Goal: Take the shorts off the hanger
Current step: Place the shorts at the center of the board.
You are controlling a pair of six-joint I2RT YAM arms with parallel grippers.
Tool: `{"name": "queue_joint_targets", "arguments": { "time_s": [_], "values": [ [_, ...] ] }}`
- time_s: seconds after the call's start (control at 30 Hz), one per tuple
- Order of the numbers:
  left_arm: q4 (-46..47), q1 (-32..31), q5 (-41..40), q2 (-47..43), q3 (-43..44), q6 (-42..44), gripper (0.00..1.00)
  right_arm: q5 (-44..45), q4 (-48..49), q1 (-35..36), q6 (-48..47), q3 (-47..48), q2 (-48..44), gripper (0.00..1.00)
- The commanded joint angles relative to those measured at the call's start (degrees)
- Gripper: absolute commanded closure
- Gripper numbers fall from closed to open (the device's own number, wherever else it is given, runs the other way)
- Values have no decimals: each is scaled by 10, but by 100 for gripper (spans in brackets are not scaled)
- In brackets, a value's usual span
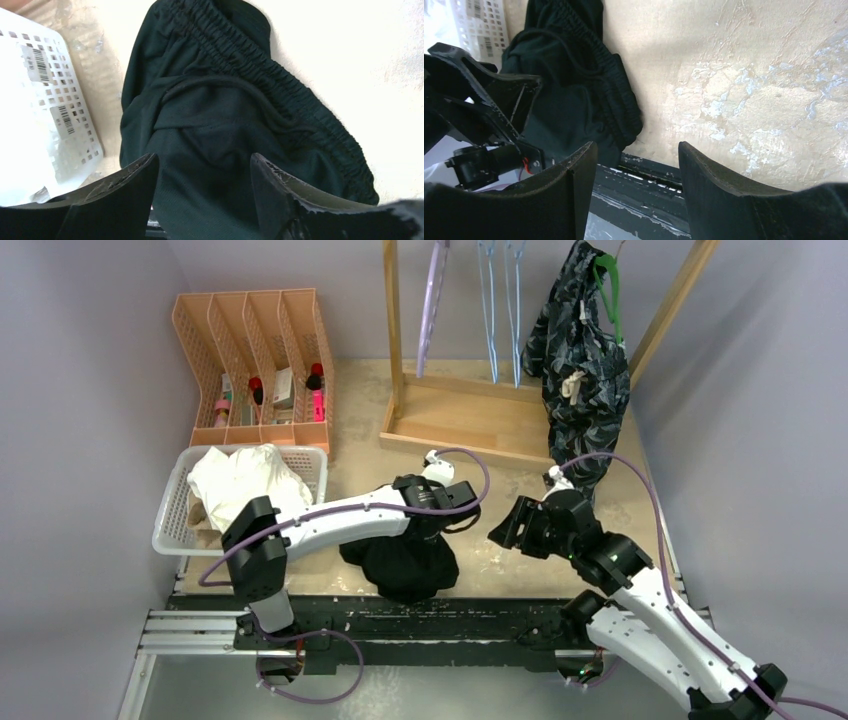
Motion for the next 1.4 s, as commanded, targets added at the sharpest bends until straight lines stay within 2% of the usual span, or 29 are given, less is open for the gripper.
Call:
{"name": "queue_joint_targets", "arguments": {
  "time_s": [0.0,0.1,0.17,0.2,0.27,0.37,0.47,0.53,0.6,0.67,0.7,0.73,0.8,0.87,0.97,1.1,1.17,1.2,1.37],
  "values": [
    [-11,18,-26,-50,10,15,30,25,-42,1,24,44,-21,37],
    [54,60,33,-98,-43,50,25,38,-50,1,30,33,-47,37],
    [92,100,98,-116,-75,61,15,29,-61,1,35,25,-58,37],
    [92,115,125,-115,-81,60,13,11,-63,1,49,23,-61,37],
    [93,121,128,-109,-91,57,11,3,-69,1,51,28,-57,37],
    [142,127,162,-104,-134,62,9,5,-69,1,44,33,-42,36],
    [250,145,204,-83,-215,23,6,-21,-48,1,32,26,-28,35],
    [317,147,241,-37,-265,-11,6,-40,-35,1,22,22,-16,35],
    [321,133,233,-1,-284,-52,8,-58,-30,1,14,23,-5,35],
    [304,99,177,6,-291,-86,9,-65,-32,1,14,21,0,34],
    [298,80,157,7,-295,-104,10,-65,-28,1,13,17,-1,7],
    [295,64,153,12,-299,-117,11,-66,-21,2,11,10,-2,1],
    [285,35,145,33,-299,-130,14,-66,-10,2,8,2,0,1],
    [269,15,129,67,-297,-145,20,-59,-8,1,3,5,8,0],
    [265,5,123,94,-297,-151,38,-40,-8,1,6,12,24,0],
    [242,4,97,97,-264,-129,70,-30,-1,1,12,12,26,0],
    [209,4,70,95,-226,-122,95,-26,-2,1,12,9,23,0],
    [196,4,58,89,-208,-121,100,-25,-5,1,12,9,21,0],
    [144,4,-22,17,-155,-136,100,-20,-40,2,8,19,12,0]
  ]
}}
